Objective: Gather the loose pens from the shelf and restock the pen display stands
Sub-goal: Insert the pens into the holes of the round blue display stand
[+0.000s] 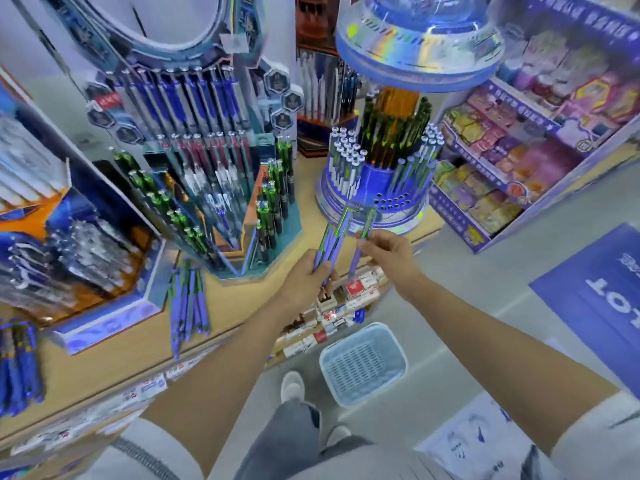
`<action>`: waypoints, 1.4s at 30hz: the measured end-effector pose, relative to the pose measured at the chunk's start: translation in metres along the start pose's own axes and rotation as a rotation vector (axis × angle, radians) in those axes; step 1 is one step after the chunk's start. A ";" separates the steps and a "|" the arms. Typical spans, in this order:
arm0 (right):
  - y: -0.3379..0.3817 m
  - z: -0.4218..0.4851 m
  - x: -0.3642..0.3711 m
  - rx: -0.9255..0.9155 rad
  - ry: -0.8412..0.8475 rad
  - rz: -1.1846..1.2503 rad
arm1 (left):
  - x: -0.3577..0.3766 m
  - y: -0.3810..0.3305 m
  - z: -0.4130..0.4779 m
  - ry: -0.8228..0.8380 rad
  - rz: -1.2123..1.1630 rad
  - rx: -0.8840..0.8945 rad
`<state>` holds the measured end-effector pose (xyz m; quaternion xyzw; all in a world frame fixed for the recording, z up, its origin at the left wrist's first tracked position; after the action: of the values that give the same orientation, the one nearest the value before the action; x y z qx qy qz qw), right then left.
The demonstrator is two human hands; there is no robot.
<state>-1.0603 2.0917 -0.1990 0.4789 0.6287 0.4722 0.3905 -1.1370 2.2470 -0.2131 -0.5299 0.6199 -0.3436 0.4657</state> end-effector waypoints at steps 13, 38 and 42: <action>0.051 0.069 -0.077 -0.180 -0.632 0.004 | 0.007 -0.040 0.093 0.292 0.021 0.133; 0.039 0.112 -0.092 -0.065 -0.815 -0.166 | 0.011 -0.042 0.133 0.321 -0.098 0.117; 0.039 0.115 -0.087 -0.018 -0.775 -0.239 | 0.009 -0.042 0.134 0.335 -0.102 0.119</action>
<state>-0.9222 2.0359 -0.1868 0.5416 0.4818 0.2135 0.6549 -0.9967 2.2391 -0.2209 -0.4676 0.6396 -0.4864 0.3682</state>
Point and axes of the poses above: each hand's wrist, its own z-axis towards the middle knuckle, its own x-axis out of the palm, y = z × x, the point moved 4 cm from there along z, towards the middle knuckle, and after that the axes turned 6 degrees about z, right-handed, at the moved point
